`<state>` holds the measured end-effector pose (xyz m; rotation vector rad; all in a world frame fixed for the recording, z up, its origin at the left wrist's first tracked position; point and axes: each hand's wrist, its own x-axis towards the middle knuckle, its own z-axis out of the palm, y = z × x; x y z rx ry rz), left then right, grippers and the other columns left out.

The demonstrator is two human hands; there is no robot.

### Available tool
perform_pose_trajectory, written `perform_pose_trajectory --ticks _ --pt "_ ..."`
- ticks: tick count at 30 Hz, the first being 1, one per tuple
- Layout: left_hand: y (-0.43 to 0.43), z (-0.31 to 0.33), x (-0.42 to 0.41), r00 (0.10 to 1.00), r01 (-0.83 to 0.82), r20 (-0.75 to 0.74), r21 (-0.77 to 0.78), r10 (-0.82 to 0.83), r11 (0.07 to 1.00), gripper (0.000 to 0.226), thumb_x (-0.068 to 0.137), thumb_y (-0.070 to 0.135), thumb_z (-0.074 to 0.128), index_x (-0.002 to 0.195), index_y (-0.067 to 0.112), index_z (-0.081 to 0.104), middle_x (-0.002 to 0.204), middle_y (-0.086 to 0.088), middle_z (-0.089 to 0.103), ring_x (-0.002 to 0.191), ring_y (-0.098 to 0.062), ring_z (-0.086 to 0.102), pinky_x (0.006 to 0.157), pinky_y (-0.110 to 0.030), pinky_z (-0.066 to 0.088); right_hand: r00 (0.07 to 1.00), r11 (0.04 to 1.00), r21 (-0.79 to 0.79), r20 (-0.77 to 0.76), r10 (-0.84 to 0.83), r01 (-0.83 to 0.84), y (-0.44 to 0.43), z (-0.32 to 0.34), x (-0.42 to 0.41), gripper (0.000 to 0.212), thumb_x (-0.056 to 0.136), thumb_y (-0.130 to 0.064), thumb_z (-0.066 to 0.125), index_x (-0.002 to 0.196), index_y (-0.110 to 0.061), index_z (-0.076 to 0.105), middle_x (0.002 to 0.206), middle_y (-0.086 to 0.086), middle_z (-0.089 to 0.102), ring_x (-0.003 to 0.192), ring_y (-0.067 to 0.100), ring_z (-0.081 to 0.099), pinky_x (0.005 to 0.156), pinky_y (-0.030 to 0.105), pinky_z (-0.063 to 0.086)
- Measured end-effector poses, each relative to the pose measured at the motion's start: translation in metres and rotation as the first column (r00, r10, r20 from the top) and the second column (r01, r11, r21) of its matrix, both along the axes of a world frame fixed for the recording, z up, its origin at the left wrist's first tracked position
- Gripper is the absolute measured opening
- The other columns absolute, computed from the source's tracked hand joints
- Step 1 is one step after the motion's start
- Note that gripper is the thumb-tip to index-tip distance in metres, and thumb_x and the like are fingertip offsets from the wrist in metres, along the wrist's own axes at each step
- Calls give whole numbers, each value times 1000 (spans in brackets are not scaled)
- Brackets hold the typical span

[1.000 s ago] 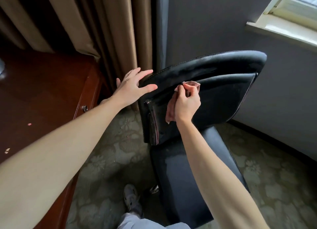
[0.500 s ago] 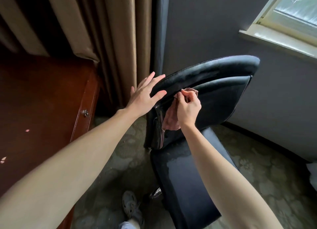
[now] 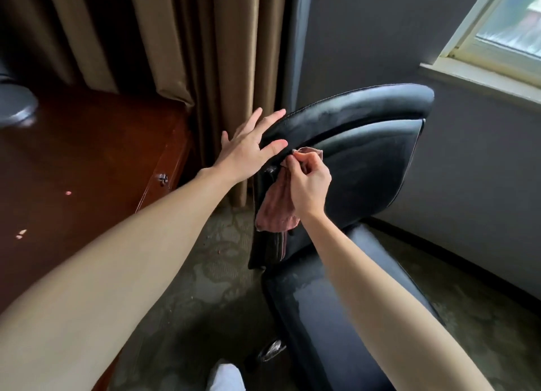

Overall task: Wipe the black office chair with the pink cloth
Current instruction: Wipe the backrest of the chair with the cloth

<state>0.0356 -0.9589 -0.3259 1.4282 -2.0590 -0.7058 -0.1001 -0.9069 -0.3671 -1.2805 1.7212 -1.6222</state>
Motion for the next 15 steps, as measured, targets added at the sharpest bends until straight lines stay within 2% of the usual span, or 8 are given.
perform_pose_trajectory --ticks 2,4,6,8,12,14,15 --pt "-1 -5 -3 1000 4 -17 -81 -6 997 56 96 55 50 146 56 28 165 5 15 150 -21 19 117 -64 3 999 999 -39 -37 23 -24 -4 -5 -7 8 88 -13 69 83 -7 70 90 2 70 80 5 63 78 14 46" --pt "-2 -16 -2 996 -1 -91 -162 -14 987 55 92 58 51 144 56 34 163 5 22 148 -18 25 118 -62 11 997 995 -91 -70 24 -30 -9 -11 -11 10 88 -15 69 84 -7 70 88 2 69 77 5 61 76 16 46" --pt "-4 -30 2 975 -35 -221 -207 -12 978 57 87 58 55 142 54 40 161 6 29 145 -14 31 120 -51 20 997 989 -144 -76 -3 -8 -14 -17 -11 8 88 -17 69 84 -10 71 88 0 69 75 3 60 76 18 47" --pt "-2 -42 4 943 -69 -333 -238 -15 969 56 88 53 60 142 50 44 159 7 33 144 -10 33 120 -34 24 998 981 -194 -55 -23 12 -17 -23 -12 6 87 -18 70 87 -13 72 90 -4 71 80 2 62 80 18 47" --pt "-3 -65 2 903 -92 -429 -269 -34 959 50 97 38 59 144 43 44 161 3 29 144 -6 29 102 -2 19 998 957 -289 -63 -27 8 -17 -35 -15 13 87 -20 71 99 -19 75 94 -11 71 84 -7 61 81 8 44" --pt "-2 -79 1 873 -110 -485 -286 -45 952 48 100 36 55 146 38 43 160 1 30 145 -6 27 102 3 16 997 944 -329 -74 -16 -9 -16 -42 -16 17 86 -20 71 103 -19 75 97 -8 72 87 -3 63 83 8 44" --pt "-1 -86 -1 855 -104 -514 -291 -64 951 49 100 36 54 147 34 42 159 1 31 145 -6 27 110 -3 17 996 937 -348 -83 -8 -22 -17 -45 -18 18 86 -19 71 104 -19 75 99 -6 73 89 -1 64 83 8 45"
